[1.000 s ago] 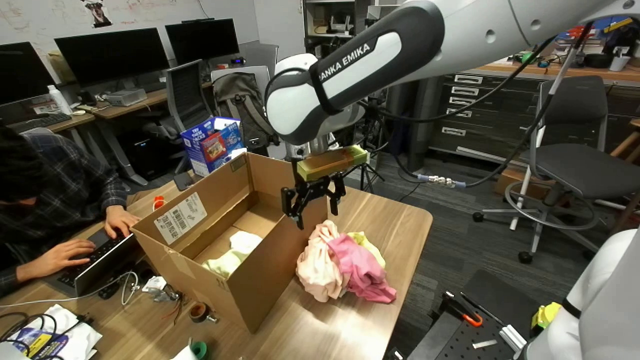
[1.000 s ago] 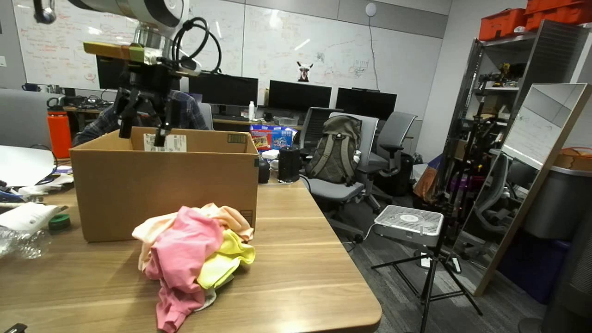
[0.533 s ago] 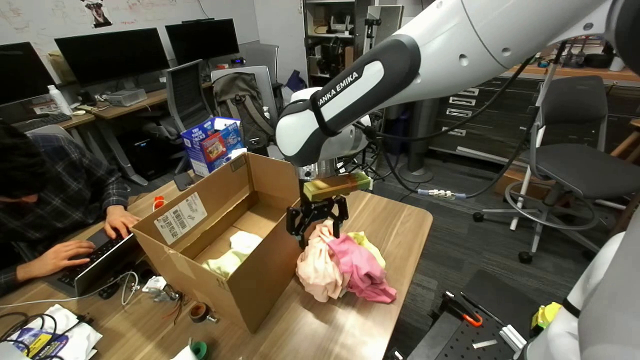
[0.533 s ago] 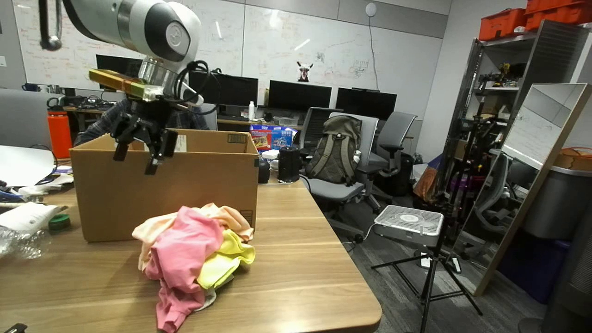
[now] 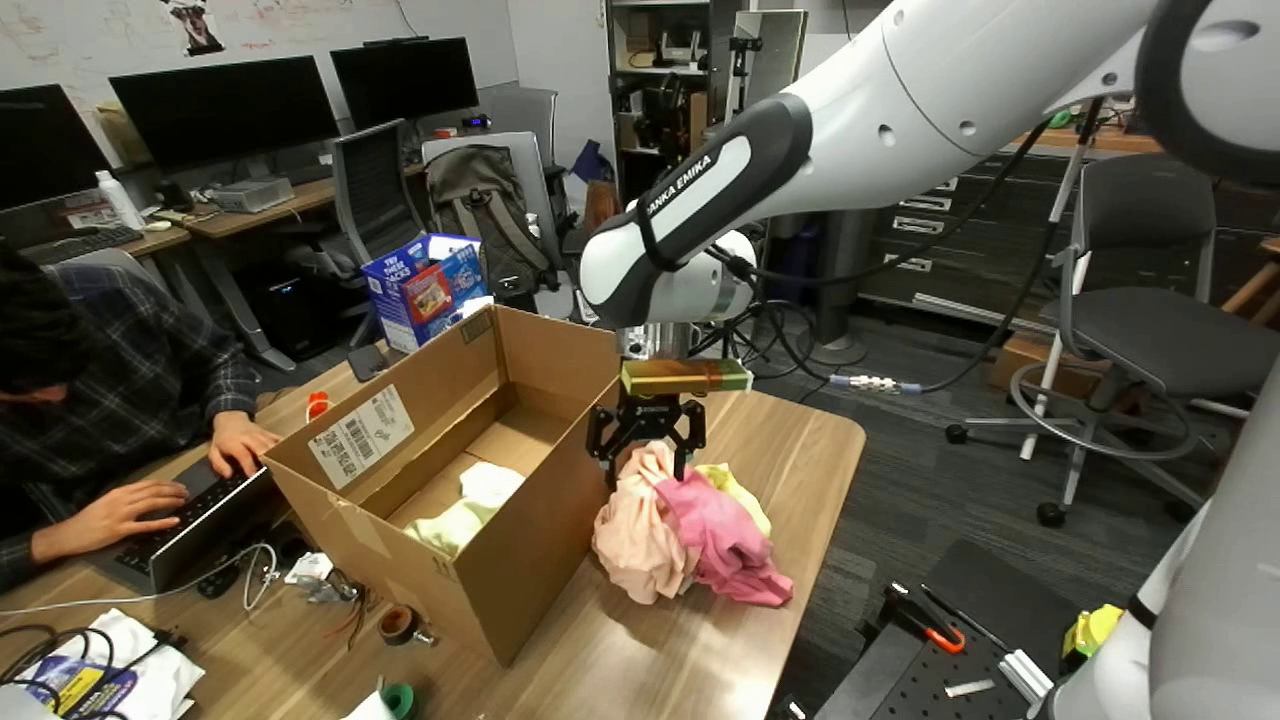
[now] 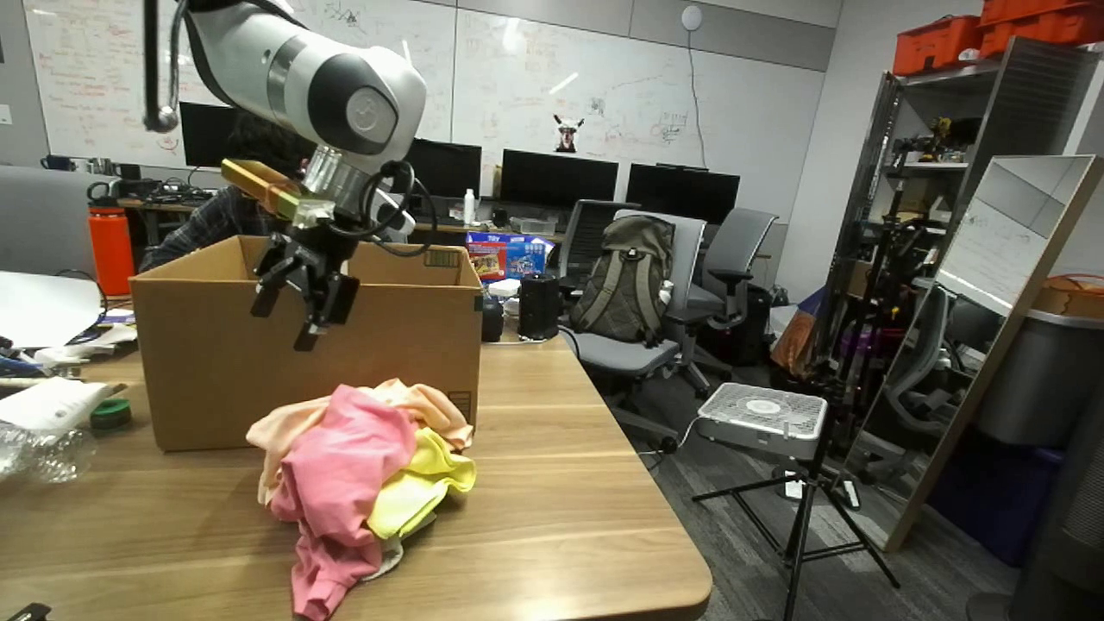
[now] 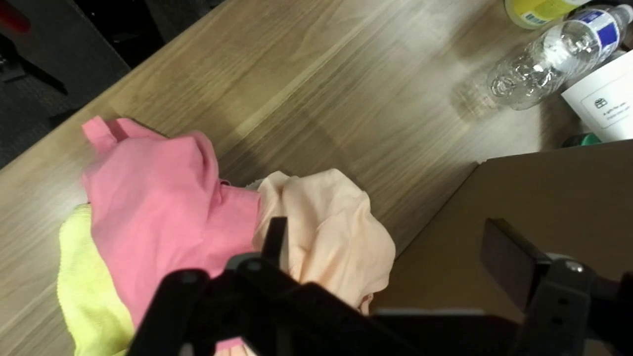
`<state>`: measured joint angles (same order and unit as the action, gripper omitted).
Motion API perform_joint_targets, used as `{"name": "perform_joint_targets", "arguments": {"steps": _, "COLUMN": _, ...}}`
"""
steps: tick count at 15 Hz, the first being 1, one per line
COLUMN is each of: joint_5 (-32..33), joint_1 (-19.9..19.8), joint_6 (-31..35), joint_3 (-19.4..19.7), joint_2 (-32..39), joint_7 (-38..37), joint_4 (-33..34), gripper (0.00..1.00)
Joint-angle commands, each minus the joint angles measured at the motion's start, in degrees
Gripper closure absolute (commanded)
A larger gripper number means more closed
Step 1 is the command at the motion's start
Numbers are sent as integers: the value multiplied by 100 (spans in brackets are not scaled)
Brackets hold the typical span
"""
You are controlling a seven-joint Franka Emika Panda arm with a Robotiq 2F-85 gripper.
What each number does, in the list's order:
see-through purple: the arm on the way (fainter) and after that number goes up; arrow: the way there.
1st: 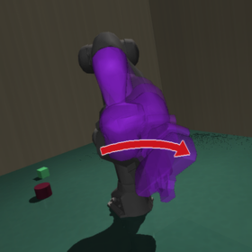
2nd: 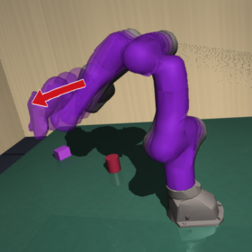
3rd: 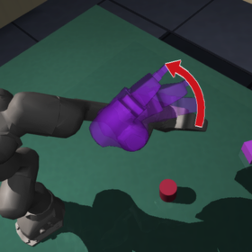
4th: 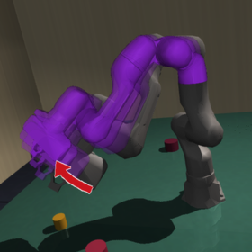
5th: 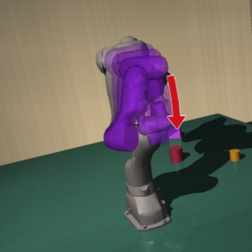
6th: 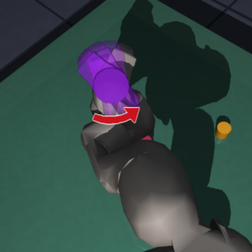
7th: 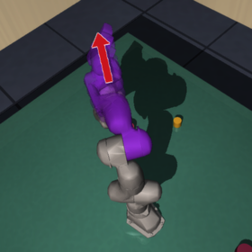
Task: Put the shirts and towels in the box
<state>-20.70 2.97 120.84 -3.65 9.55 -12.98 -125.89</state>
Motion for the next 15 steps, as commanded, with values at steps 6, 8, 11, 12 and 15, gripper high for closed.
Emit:
{"name": "perform_joint_targets", "arguments": {"steps": 6, "joint_5": -95, "joint_1": 8, "joint_6": 356, "joint_3": 32, "joint_2": -7, "joint_7": 106, "joint_4": -360, "gripper": 0}}
{"name": "perform_joint_targets", "arguments": {"steps": 8, "joint_5": -170, "joint_1": 6, "joint_6": 541, "joint_3": -20, "joint_2": -19, "joint_7": 347, "joint_4": -484, "gripper": 0}}
{"name": "perform_joint_targets", "arguments": {"steps": 11, "joint_5": -253, "joint_1": -28, "joint_6": 834, "joint_3": -42, "joint_2": 49, "joint_7": 605, "joint_4": -563, "gripper": 0}}
{"name": "perform_joint_targets", "arguments": {"steps": 12, "joint_5": -269, "joint_1": -48, "joint_6": 989, "joint_3": -29, "joint_2": 92, "joint_7": 698, "joint_4": -579, "gripper": 0}}
{"name": "perform_joint_targets", "arguments": {"steps": 15, "joint_5": -187, "joint_1": -92, "joint_6": 1419, "joint_3": 25, "joint_2": 198, "joint_7": 798, "joint_4": -616, "gripper": 0}}
